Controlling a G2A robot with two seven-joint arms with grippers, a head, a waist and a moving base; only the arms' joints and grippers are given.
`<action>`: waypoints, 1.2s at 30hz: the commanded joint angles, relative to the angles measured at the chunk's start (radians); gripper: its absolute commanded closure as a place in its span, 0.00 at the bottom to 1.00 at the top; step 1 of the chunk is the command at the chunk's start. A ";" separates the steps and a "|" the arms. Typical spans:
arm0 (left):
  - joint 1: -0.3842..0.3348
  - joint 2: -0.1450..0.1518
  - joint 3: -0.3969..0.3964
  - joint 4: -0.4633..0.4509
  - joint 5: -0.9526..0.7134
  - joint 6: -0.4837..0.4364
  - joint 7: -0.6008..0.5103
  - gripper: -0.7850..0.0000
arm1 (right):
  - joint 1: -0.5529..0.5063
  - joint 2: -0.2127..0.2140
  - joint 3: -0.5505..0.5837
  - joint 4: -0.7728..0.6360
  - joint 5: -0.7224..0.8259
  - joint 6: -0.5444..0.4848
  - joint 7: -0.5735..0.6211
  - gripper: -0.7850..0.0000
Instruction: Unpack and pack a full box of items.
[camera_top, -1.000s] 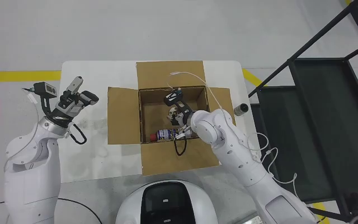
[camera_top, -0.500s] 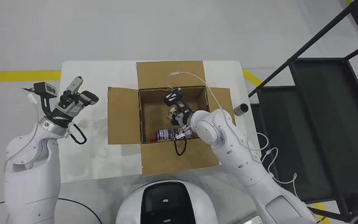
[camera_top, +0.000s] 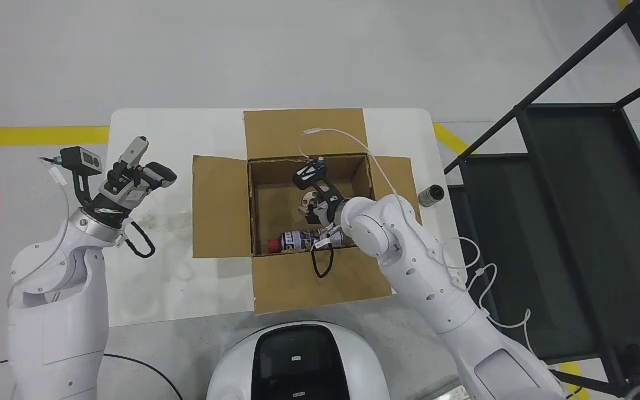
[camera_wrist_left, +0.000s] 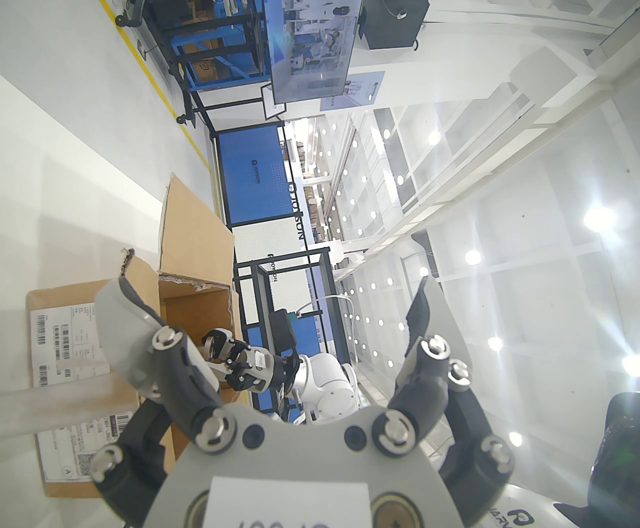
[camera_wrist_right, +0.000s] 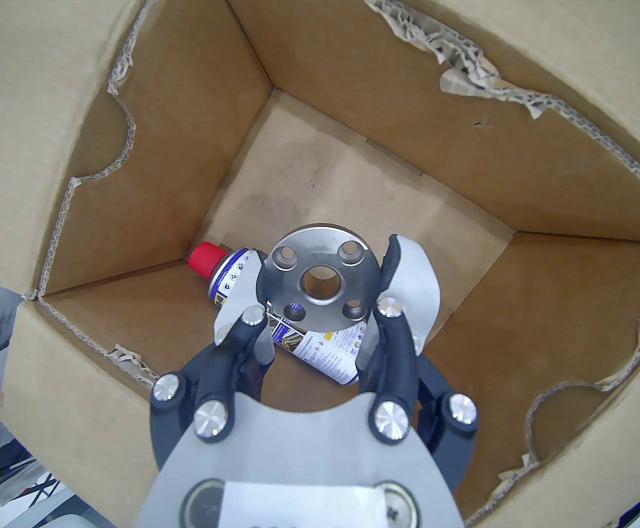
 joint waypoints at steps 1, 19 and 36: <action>0.000 0.000 0.000 0.000 0.000 0.000 0.000 0.00 | 0.000 0.000 0.000 0.000 0.000 0.000 0.000 1.00; 0.000 0.000 0.000 0.000 0.000 0.000 0.000 0.00 | -0.399 0.093 0.498 -0.484 0.166 -0.208 0.192 1.00; 0.000 0.000 0.000 0.000 0.000 0.000 0.000 0.00 | -0.496 0.132 0.809 -0.169 0.283 -0.177 0.113 1.00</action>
